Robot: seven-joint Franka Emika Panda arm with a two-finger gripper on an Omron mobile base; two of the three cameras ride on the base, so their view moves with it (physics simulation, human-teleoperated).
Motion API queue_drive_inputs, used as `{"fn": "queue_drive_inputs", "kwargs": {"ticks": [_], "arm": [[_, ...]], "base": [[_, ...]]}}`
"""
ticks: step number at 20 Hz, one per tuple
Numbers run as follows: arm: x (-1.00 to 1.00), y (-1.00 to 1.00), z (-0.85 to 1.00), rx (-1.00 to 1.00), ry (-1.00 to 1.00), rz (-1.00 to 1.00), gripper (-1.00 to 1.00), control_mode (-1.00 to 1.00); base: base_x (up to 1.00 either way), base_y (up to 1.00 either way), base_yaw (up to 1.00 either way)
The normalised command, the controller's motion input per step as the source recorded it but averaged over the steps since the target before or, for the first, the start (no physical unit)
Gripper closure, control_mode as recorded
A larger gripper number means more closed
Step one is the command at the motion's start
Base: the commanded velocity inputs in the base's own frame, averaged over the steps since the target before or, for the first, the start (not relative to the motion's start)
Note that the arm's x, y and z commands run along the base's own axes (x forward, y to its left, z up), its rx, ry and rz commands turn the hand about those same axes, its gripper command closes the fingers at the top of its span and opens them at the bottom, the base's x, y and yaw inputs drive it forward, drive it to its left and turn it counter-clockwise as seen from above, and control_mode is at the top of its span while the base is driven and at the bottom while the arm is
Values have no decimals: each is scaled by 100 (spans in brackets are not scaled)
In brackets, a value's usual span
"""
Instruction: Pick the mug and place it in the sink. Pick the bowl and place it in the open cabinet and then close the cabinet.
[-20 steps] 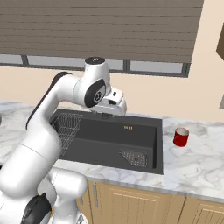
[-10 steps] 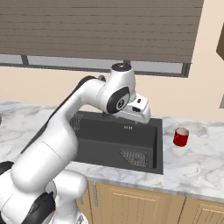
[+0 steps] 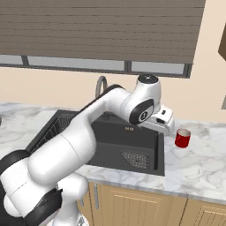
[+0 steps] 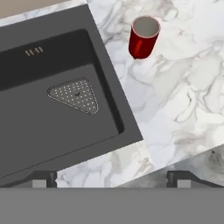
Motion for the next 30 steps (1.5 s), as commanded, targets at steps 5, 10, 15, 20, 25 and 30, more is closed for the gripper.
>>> {"fn": "queue_drive_inputs", "kwargs": {"ticks": [5,10,15,20,25,30], "arm": [[0,-55,-30,-1,0,-7,-100,-100],[12,-26,-24,-5,-2,-2,-100,-100],[27,-3,-37,-12,-8,0,-100,-100],[40,0,-29,-6,-3,0,-100,-100],[34,0,-17,0,1,-2,-100,-100],[31,-4,-4,3,12,-5,-100,-100]], "base": [[0,0,0],[0,0,0],[0,0,0],[0,0,0],[0,0,0],[0,0,0]]}}
